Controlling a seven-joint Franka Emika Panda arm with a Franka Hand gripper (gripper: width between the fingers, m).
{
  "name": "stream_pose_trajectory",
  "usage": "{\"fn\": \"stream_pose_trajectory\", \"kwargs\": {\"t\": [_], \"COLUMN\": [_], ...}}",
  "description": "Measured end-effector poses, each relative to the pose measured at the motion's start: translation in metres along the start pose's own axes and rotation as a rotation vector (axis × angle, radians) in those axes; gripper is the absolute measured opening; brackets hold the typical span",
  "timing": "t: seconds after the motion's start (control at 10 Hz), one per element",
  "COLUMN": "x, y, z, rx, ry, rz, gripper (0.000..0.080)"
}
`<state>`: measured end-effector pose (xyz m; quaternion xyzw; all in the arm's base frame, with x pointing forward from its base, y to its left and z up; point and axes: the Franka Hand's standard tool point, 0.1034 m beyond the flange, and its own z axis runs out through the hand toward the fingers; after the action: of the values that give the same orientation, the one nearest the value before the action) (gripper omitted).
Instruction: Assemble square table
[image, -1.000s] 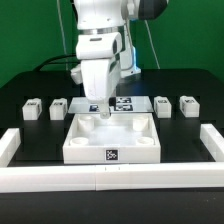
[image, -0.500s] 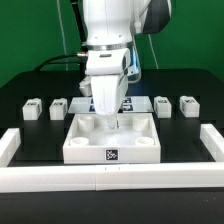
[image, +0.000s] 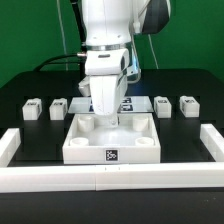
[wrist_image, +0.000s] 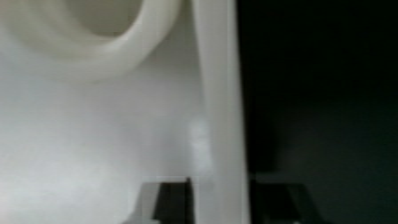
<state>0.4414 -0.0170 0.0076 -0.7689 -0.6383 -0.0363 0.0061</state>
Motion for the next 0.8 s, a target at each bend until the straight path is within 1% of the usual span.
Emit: {"fn": "stream_pose_trajectory", "kwargs": {"t": [0.1,0.2,0.7,0.8], "x": [-0.0005,-0.0008,-0.001,0.0042], "y": [-0.0001,-0.0001,-0.0001,0.0012], "z": [0.0002,0.0003,0.0003,0.0007], "rx": [0.0,0.001,0.001,0.002], "ry": [0.0,-0.001,-0.001,-0.002], "rz": [0.006,0.007,0.011,-0.02], "gripper": [0.0078,0.0054,0.0054,0.0054]}}
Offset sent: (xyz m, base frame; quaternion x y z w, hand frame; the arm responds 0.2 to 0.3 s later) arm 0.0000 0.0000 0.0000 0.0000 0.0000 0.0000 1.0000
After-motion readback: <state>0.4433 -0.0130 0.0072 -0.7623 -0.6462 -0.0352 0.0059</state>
